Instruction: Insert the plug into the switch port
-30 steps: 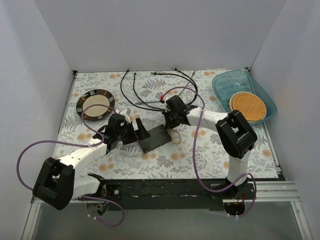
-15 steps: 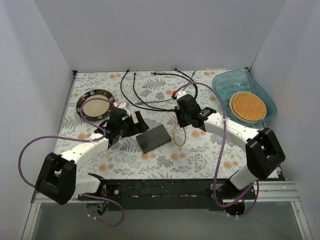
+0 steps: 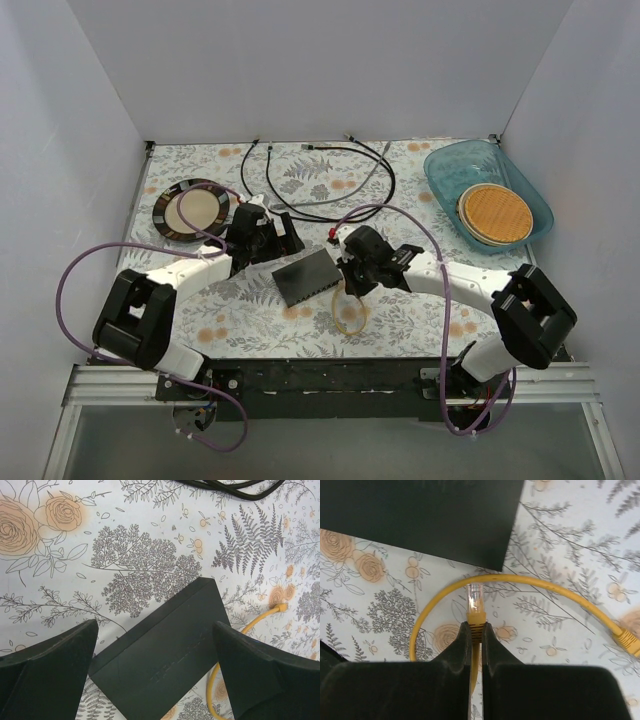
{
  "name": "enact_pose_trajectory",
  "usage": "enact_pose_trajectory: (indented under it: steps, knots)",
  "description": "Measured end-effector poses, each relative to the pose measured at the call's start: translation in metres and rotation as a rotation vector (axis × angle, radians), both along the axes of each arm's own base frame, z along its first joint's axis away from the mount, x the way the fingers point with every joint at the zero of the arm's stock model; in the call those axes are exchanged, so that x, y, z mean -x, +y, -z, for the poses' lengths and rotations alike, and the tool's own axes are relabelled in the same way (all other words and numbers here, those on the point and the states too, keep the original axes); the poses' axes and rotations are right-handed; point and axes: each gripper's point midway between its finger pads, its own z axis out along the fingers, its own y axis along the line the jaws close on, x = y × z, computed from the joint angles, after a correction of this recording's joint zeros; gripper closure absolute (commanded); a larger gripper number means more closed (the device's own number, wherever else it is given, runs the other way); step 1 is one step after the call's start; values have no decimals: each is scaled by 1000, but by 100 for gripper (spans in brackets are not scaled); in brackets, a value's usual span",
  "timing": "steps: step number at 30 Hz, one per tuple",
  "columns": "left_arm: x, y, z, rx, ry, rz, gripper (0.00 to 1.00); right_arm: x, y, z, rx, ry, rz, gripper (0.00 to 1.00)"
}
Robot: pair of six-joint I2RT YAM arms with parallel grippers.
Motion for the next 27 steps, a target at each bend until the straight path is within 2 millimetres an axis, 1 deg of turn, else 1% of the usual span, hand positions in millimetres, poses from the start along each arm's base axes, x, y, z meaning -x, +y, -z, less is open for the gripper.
enact_pose_trajectory:
  steps: [3,8,9,13,17,23,25,27]
  knots:
    - [-3,-1,3,-6,4,2,2,9,14,11,-12,33,-45,99]
    - [-6,-1,6,-18,5,4,2,13,18,34,21,89,-58,99]
    - [-6,0,6,-20,5,1,2,11,21,36,20,91,-60,99]
    - [-8,2,7,-27,1,-4,2,-3,34,30,9,68,-55,99]
    - [-8,2,7,-31,0,-3,2,-18,41,30,27,39,-34,99]
    - [-8,4,8,-42,-3,-7,2,-27,34,31,64,4,-29,99]
    - [-9,6,8,-49,-3,-13,2,-29,26,28,94,-19,-28,99]
    - [-9,7,9,-54,-2,-18,2,-34,12,21,130,-50,-8,99]
